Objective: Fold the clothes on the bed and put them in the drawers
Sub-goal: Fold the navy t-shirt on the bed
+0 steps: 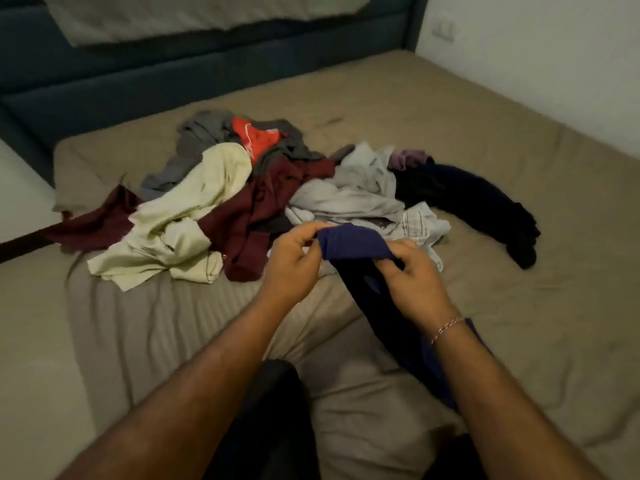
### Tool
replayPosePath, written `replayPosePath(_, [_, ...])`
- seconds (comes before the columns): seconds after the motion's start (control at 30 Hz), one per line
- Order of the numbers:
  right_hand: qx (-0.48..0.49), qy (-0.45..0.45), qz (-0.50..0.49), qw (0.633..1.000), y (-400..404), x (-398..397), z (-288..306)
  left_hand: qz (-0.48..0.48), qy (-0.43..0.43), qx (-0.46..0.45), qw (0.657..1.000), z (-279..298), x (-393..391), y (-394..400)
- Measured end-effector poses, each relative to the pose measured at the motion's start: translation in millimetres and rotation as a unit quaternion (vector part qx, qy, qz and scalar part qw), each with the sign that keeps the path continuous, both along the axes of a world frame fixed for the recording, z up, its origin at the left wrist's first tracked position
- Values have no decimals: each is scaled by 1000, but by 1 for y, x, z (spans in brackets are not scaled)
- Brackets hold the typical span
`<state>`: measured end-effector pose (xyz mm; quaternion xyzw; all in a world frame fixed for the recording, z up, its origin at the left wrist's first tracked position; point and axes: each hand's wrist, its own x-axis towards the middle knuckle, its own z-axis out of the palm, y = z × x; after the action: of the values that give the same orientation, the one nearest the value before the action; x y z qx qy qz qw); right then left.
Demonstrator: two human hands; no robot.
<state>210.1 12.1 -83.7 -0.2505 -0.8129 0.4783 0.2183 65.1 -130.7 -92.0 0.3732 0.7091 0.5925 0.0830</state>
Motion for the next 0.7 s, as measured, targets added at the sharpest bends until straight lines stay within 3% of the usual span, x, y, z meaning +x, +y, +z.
replayPosePath(0.1, [87,-17,6,996,-4,-11,54,34,-22,24,999,50,-7,-10])
replayPosePath(0.23, [231,-155,79,957,1,-7,126,63,-76,99,990,124,-9,-16])
replayPosePath(0.4, [398,-296,13,868,18,9,174,101,59,70,991,179,-37,-48])
replayPosePath(0.43, [394,-295,3,870,21,15,177,112,73,71,988,184,-43,-55])
replayPosePath(0.57, [256,-222,37,940,30,45,182,164,49,102,980,188,-70,-73])
replayPosePath(0.6, [266,-245,62,930,32,50,180,185,24,109,976,185,-78,-76])
replayPosePath(0.7, [393,-361,81,841,45,56,163,240,-78,127,959,165,-102,-83])
